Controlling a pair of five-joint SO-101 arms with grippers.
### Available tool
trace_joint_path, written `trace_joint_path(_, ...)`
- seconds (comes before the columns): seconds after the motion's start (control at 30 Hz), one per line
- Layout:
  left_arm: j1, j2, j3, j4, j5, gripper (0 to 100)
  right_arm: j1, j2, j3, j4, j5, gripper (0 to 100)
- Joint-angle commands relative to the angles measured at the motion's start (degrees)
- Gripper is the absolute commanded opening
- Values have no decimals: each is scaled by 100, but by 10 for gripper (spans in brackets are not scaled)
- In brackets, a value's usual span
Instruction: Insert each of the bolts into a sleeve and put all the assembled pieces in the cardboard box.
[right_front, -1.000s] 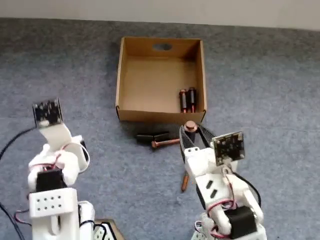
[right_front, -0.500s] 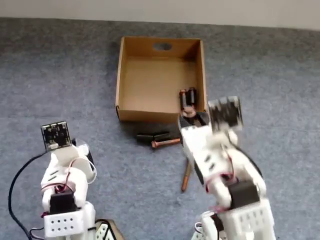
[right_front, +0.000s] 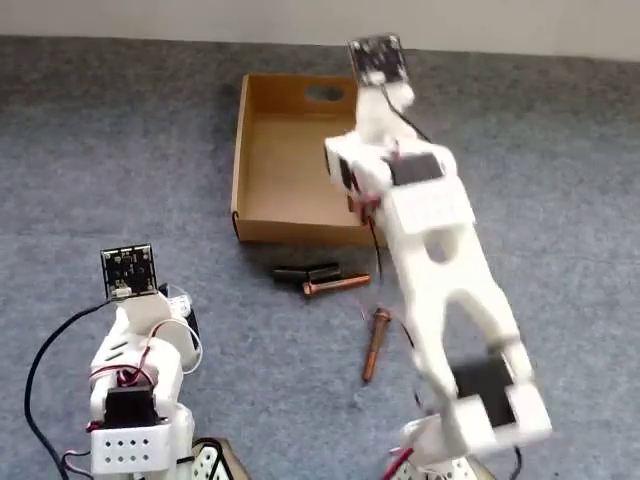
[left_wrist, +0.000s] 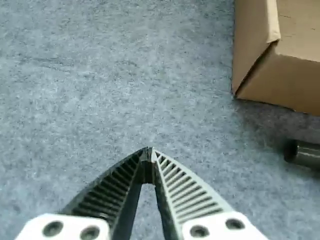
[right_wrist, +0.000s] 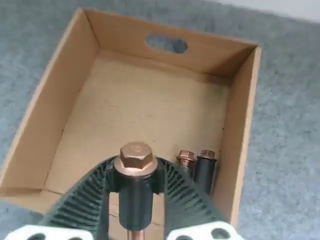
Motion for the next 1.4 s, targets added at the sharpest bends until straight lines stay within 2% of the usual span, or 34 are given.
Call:
trace_joint_path(0.0,75,-75,92,18,-53,14,171,1376,-2422,831,-519,7)
trace_joint_path(0.23,75,-75,92,26,-53,14,180,3987,-5736,2185,-615,7)
trace_joint_path(0.47,75,-75,92,26,-53,14,127,5613,-7644,2695,-615,7)
trace_joint_path(0.8,84,-75,92,26,-53,14,127,6000,-7758,3415,-615,7)
trace_joint_path(1.37,84,-75,92,26,-53,14,251,6695,-7802,3415,-615,9)
